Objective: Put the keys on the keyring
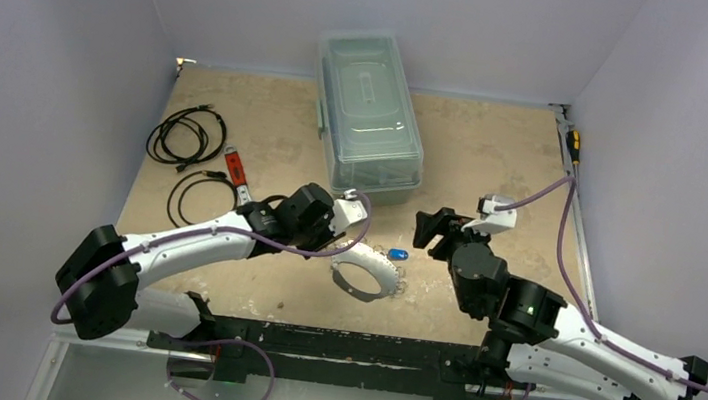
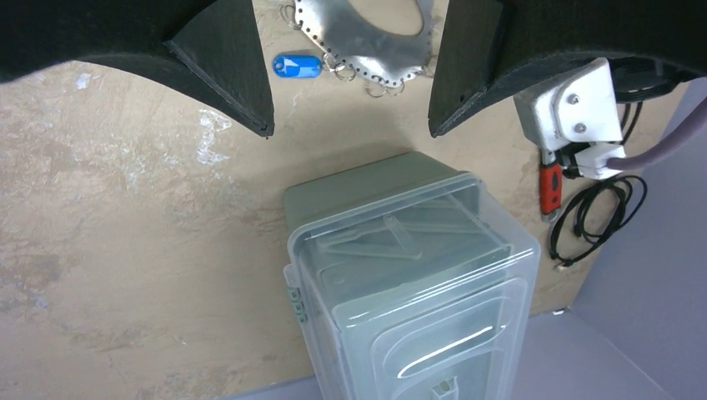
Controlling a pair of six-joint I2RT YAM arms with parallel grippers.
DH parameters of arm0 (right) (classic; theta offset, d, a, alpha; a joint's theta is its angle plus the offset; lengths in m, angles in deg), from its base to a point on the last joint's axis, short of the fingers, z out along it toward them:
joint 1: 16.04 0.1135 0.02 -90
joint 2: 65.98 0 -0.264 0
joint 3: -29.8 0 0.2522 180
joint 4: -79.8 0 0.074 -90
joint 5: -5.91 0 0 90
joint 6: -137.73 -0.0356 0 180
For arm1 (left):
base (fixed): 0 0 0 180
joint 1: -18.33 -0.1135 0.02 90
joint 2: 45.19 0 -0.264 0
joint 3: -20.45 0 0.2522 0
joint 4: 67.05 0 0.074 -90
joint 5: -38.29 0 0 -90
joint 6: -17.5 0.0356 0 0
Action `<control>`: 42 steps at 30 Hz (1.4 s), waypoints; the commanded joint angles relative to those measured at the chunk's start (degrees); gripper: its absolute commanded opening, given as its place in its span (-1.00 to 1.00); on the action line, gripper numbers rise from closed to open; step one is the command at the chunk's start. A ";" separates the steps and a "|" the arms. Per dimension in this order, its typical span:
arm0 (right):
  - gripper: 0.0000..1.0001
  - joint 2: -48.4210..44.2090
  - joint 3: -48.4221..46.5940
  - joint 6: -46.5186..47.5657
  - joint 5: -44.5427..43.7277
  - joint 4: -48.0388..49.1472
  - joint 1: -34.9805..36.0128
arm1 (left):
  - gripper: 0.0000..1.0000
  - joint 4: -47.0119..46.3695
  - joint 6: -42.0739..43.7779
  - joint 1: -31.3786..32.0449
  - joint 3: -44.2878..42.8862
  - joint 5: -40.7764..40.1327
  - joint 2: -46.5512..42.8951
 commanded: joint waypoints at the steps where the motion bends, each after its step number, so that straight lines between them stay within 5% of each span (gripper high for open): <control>1: 0.43 1.70 -1.33 1.46 -0.32 2.32 0.32 | -0.36 3.38 3.63 -0.25 -0.56 -9.81 -3.59; 3: 0.43 2.29 -1.87 1.72 -0.17 2.32 0.30 | -0.32 4.60 3.52 -0.23 0.00 -12.57 -5.19; 10: 0.50 5.49 -1.12 2.41 2.17 5.86 -0.09 | 0.48 -5.04 -3.00 -0.37 4.53 -25.56 -12.68; 16: 0.54 14.04 -2.21 0.56 19.35 7.39 -8.61 | 0.92 -16.40 -7.83 -0.97 9.19 -26.87 -16.92; 21: 0.59 17.61 -2.60 1.76 20.74 9.13 -9.76 | 0.97 -17.49 -18.49 -1.34 7.59 -45.20 -14.75; 28: 0.74 18.79 -5.53 5.10 20.13 10.98 -10.31 | 0.98 -13.73 -21.24 -1.28 -2.15 -50.49 -18.01; 35: 0.80 12.11 -8.83 8.55 13.22 14.33 -10.32 | 0.99 -11.14 -17.92 -1.29 -1.45 -44.01 -32.27; 42: 0.97 4.10 -10.13 12.80 12.77 14.22 -10.32 | 0.95 -10.18 -18.93 -1.29 -1.39 -51.38 -35.29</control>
